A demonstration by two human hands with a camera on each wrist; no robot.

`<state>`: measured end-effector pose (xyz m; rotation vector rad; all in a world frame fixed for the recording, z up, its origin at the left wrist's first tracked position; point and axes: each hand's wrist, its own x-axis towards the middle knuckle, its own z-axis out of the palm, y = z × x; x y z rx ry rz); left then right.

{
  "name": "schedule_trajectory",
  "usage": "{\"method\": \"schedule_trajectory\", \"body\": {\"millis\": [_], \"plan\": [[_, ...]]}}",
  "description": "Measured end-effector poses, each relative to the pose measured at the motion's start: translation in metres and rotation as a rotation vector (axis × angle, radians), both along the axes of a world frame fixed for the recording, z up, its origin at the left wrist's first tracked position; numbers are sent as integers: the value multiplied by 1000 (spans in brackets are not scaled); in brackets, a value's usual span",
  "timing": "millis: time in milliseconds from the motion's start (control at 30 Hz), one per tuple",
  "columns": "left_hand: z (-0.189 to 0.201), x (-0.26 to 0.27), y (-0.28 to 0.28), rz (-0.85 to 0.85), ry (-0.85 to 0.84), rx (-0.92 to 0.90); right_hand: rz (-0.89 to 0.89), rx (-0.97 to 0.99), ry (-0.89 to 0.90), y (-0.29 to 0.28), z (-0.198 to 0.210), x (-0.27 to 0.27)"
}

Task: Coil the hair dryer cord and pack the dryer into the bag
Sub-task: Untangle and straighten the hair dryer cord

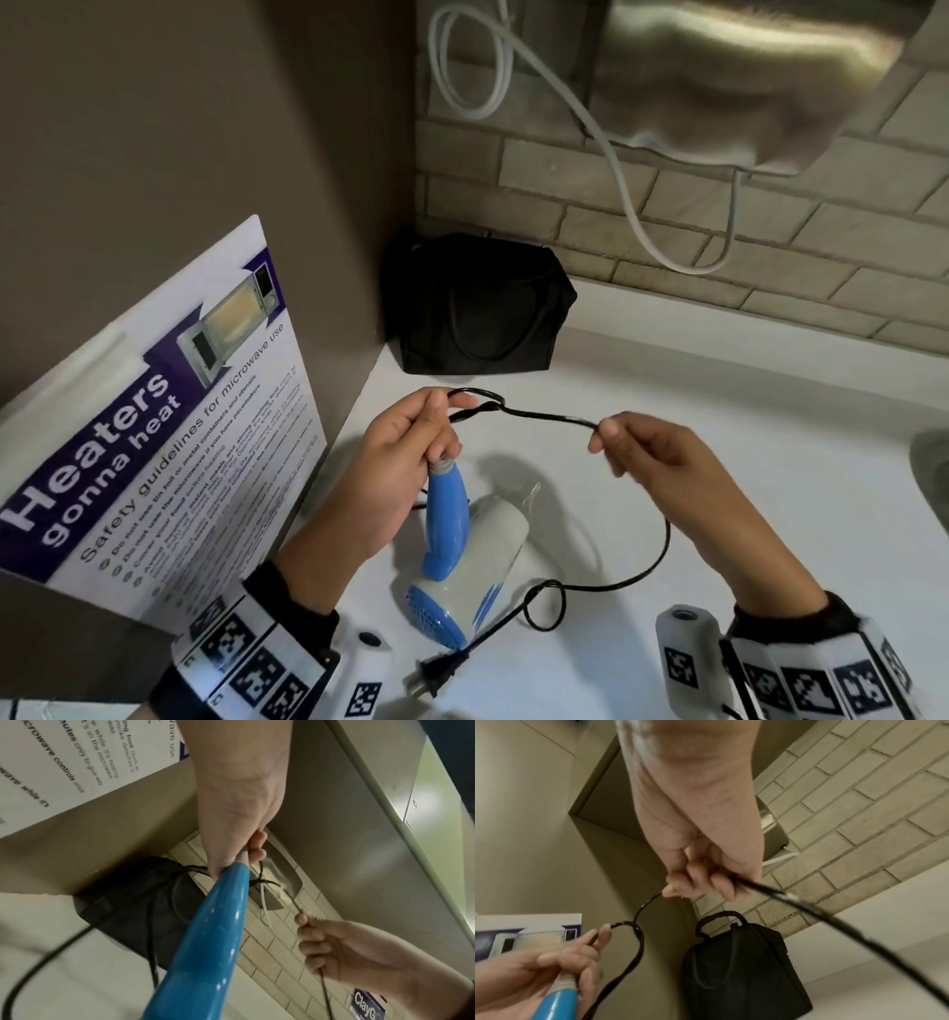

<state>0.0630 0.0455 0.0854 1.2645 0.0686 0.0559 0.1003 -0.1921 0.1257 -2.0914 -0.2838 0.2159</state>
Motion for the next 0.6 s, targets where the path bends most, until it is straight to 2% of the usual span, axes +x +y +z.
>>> {"method": "schedule_trajectory", "body": {"millis": [67,167,333,467,600], "plan": [[2,-2,-1,-43,-3,36,114,-58,63,4,0,-2],[5,-5,-4,-114,-57,97,215,-27,164,13,5,-4],[9,-11,-13,-240,-151,239,252,244,363,39,12,-6],[9,-11,-12,-227,-164,226,187,489,373,51,8,-3],[4,-13,-3,-180,-124,105,154,452,266,46,0,0]]}}
